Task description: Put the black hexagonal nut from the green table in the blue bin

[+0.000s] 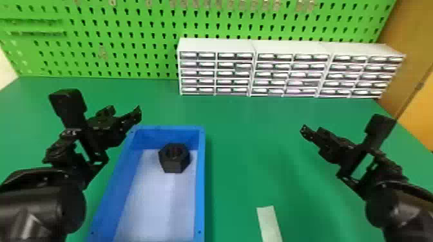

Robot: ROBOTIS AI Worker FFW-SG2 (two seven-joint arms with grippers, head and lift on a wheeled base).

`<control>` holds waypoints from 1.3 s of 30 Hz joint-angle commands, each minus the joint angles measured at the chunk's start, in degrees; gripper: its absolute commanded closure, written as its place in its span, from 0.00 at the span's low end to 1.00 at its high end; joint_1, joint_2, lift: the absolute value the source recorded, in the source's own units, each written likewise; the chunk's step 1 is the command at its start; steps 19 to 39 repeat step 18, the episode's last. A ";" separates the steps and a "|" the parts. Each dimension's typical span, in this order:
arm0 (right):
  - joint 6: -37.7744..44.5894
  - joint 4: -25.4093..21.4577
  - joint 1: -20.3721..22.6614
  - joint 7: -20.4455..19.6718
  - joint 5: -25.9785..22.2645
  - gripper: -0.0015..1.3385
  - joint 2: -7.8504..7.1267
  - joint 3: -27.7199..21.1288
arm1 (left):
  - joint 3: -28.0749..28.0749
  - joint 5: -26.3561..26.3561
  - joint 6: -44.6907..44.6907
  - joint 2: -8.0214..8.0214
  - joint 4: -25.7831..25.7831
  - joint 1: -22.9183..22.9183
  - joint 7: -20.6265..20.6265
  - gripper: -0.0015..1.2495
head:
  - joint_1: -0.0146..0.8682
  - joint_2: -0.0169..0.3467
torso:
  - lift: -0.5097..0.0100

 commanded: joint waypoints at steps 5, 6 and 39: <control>0.00 -0.02 0.05 0.00 0.27 0.42 0.09 0.09 | 0.09 0.00 0.00 0.09 0.00 -0.06 0.00 0.36 | 0.80 0.07 | 0.79; -0.09 -0.02 0.05 0.09 0.36 0.43 0.09 0.18 | 0.09 0.00 0.00 0.09 0.00 0.03 0.00 0.36 | 0.80 0.07 | 0.79; 0.00 -0.02 0.05 0.09 1.06 0.43 0.17 0.35 | 0.18 0.09 0.00 0.18 0.00 0.20 0.00 0.36 | 0.80 0.07 | 0.79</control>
